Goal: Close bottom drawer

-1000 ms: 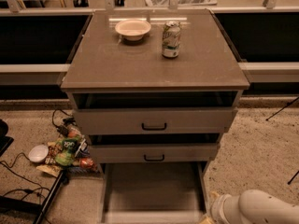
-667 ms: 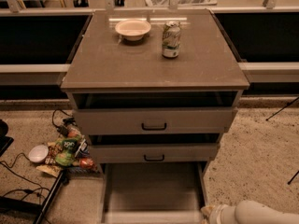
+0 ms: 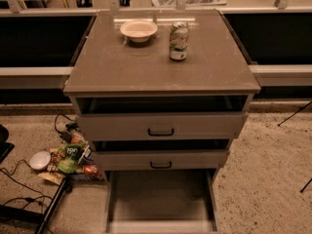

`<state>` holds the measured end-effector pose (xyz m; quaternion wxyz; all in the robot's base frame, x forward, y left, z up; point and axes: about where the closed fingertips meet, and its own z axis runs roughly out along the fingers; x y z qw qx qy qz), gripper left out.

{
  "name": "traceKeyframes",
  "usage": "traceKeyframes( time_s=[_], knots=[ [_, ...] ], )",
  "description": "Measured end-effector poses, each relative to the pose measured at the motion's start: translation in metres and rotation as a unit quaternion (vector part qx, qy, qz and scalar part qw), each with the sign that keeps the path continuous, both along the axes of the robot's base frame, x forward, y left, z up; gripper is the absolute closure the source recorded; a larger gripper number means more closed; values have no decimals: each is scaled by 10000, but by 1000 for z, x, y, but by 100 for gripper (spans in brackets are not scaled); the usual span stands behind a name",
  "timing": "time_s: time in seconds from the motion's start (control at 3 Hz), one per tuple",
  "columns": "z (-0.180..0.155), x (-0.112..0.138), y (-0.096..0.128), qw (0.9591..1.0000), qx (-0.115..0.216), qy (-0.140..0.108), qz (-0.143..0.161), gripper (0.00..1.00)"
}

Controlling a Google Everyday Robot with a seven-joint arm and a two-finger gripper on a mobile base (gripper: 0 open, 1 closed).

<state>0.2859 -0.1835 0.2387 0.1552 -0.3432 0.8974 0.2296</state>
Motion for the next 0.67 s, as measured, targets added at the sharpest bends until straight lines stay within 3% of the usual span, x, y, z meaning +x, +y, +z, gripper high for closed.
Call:
traceKeyframes(
  time_s=[0.33,0.67],
  knots=[
    [-25,-15,5,9982,455,247,-304,100],
    [-24,-15,7,9984,433,242,-268,100]
  ],
)
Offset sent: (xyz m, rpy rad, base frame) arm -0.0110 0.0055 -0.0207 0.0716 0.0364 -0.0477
